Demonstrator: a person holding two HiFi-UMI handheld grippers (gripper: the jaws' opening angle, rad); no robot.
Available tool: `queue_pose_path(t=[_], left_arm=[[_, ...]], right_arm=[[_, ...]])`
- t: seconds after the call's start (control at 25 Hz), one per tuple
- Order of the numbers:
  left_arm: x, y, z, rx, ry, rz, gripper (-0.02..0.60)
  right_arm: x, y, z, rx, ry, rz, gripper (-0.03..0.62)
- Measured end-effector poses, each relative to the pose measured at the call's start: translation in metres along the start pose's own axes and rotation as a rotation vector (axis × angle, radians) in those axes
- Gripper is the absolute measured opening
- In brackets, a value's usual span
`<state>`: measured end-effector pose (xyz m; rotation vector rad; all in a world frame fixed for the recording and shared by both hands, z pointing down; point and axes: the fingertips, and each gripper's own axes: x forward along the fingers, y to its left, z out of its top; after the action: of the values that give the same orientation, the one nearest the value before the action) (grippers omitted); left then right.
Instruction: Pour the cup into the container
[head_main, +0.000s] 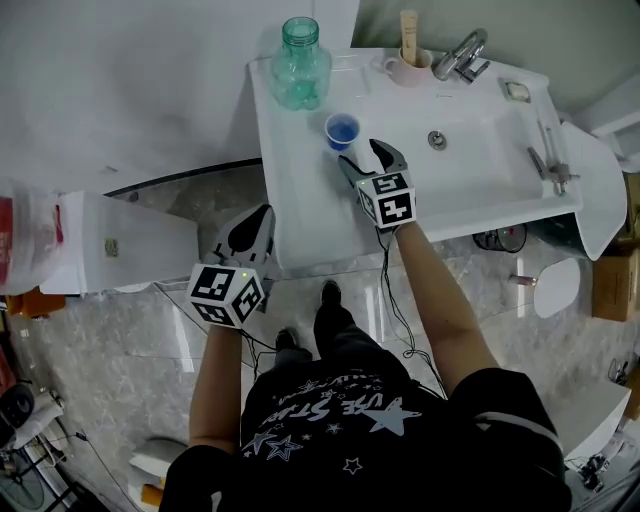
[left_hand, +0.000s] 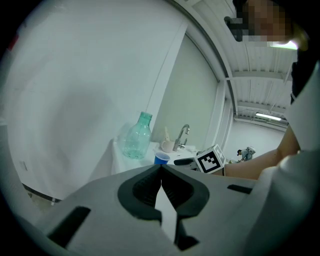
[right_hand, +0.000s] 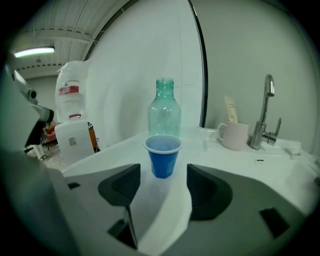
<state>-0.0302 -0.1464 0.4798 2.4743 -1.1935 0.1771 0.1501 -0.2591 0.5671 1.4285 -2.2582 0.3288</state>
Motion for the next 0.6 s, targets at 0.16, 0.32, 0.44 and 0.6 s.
queue_pose_path(t=[0.16, 0.32, 0.44, 0.6], left_arm=[[-0.011, -0.009, 0.002, 0.002, -0.018, -0.037, 0.012], [-0.02, -0.02, 0.01, 0.016, -0.036, -0.08, 0.012], [-0.031, -0.026, 0.015, 0.032, -0.05, -0.106, 0.012], [-0.052, -0.033, 0.02, 0.049, -0.064, -0.134, 0.012]], right_arm=[[-0.039, 0.001, 0.007, -0.025, -0.053, -0.079, 0.098], [-0.072, 0.003, 0.021, -0.034, -0.099, -0.145, 0.008], [-0.094, 0.011, 0.03, -0.015, -0.13, -0.171, 0.008], [-0.125, 0.028, 0.039, 0.039, -0.164, -0.203, 0.006]])
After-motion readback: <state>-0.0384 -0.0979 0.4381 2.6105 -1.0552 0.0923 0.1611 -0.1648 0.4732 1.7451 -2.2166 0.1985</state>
